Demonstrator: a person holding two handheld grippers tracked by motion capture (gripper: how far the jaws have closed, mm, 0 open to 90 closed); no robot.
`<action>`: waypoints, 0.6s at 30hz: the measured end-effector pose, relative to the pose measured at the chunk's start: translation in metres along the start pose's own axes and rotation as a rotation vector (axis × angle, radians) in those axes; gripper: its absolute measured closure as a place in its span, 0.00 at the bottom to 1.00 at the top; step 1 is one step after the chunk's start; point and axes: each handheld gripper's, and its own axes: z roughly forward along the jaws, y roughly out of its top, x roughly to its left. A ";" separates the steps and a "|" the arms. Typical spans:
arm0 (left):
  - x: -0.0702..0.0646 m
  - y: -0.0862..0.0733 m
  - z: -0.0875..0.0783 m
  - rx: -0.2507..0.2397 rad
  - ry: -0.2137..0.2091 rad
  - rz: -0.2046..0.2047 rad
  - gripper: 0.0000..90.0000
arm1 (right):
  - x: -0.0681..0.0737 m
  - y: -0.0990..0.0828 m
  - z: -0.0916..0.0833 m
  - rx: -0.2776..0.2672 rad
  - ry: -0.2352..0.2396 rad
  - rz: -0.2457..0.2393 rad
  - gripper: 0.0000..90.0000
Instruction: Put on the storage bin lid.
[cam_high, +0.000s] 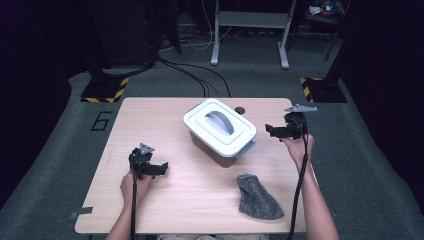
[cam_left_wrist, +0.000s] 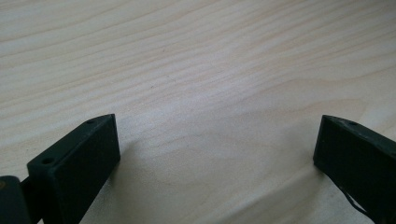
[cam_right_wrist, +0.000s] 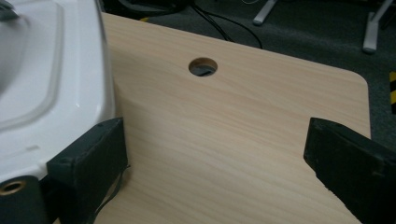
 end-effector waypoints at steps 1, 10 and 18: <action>0.000 0.000 0.000 0.000 0.000 0.000 0.00 | -0.003 -0.005 0.001 0.003 -0.001 0.011 0.06; 0.000 0.000 0.000 0.001 -0.001 0.004 0.00 | -0.022 -0.052 0.021 0.087 -0.050 0.038 0.05; 0.000 0.000 0.000 0.001 -0.001 0.005 0.00 | -0.026 -0.087 0.037 0.154 -0.050 0.060 0.06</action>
